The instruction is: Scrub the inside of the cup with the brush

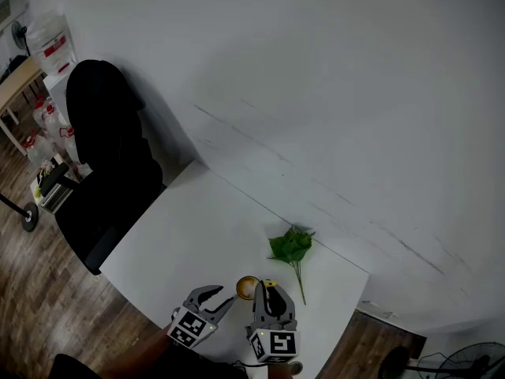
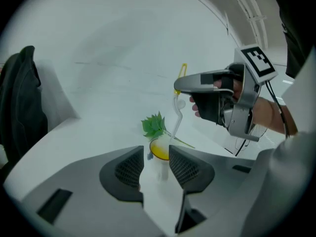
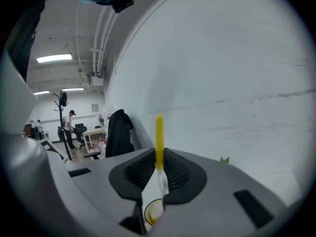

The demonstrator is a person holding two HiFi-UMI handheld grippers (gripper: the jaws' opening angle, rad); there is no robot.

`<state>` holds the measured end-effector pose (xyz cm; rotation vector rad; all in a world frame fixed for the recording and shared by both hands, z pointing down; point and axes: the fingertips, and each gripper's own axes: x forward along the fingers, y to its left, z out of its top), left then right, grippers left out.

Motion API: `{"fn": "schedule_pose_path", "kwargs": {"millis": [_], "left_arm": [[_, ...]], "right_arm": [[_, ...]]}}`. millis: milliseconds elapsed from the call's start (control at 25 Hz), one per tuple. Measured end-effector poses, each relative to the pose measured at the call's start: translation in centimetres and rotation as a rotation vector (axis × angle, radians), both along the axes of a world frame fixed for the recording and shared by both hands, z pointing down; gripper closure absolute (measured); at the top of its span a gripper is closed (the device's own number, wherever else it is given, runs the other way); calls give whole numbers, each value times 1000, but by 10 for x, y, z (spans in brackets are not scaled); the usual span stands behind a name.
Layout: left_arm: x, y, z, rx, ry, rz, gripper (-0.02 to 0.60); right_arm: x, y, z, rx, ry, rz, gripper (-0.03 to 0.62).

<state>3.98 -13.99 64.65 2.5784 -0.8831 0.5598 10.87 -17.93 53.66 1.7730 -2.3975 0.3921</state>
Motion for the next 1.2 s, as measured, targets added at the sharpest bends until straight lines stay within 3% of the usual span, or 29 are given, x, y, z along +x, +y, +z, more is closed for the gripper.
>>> {"fn": "schedule_pose_path", "kwargs": {"millis": [200,480,760,1200], "left_arm": [[17,13,37,-30,-68,65,393],[35,17,64,-36,-94,73,391],[37,12,71,-17,-102,46,499],[36,11,64,-18,-94,47,502]], "right_arm": [[2,5,2,4,24,-16,528],[8,7,3,-1,-9,-9,528],[6,8,4,20,25,-46,528],[10,11,-11,52,34,-34,528]]}}
